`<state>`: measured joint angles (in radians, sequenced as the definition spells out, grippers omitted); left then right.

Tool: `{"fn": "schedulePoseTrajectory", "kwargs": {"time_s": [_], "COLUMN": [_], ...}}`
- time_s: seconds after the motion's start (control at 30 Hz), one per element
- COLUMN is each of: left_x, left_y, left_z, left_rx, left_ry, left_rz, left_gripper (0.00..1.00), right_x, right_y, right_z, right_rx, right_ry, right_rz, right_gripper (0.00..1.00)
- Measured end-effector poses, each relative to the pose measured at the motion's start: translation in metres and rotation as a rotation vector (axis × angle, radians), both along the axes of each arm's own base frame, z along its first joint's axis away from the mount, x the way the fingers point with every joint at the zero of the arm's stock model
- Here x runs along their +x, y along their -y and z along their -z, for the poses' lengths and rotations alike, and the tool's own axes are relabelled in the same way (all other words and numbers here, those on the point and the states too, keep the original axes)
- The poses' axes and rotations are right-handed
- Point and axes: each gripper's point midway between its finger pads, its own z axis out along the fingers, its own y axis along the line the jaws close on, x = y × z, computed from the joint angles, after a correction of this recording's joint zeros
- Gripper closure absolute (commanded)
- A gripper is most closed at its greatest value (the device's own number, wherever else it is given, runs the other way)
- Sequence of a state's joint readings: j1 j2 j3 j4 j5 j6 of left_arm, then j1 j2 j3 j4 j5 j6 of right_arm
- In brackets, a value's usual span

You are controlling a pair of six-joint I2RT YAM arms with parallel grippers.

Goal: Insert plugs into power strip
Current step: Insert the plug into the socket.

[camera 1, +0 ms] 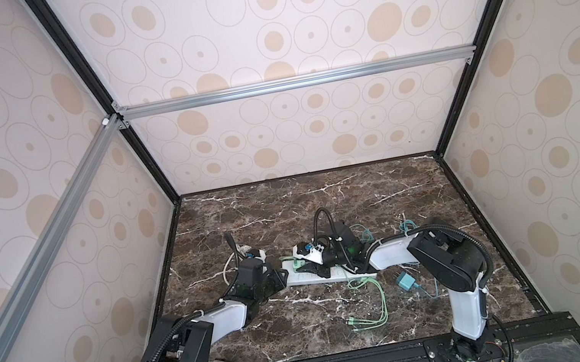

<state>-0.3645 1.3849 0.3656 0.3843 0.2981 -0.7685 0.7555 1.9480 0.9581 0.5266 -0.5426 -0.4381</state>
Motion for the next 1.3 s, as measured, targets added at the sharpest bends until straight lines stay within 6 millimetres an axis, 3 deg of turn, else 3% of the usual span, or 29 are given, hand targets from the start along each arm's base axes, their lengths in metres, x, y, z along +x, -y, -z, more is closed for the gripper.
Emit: {"fn": "schedulePoseTrajectory", "kwargs": {"time_s": [0.37,0.67,1.03,1.2,1.3], "left_x": [0.000,0.001,0.000,0.000,0.000], "left_y": [0.002,0.005,0.006,0.006,0.006], "left_z": [0.000,0.000,-0.001,-0.001,-0.001], "left_rx": [-0.008,-0.019,-0.027,-0.028,-0.027], "left_ry": [0.001,0.004,0.005,0.006,0.007], "left_rz": [0.009,0.018,0.026,0.026,0.026], "left_gripper": [0.72,0.72,0.72,0.70,0.70], "right_x": [0.001,-0.006,0.002,0.011,0.005], "right_y": [0.001,0.019,0.032,0.066,0.096], "right_z": [-0.003,0.000,-0.055,-0.085,-0.095], "right_rx": [-0.025,-0.114,-0.070,-0.120,-0.166], "right_ry": [-0.001,-0.048,-0.019,-0.047,-0.095], "right_rz": [0.025,0.075,0.186,0.404,0.532], "right_gripper": [0.69,0.47,0.43,0.45,0.46]}}
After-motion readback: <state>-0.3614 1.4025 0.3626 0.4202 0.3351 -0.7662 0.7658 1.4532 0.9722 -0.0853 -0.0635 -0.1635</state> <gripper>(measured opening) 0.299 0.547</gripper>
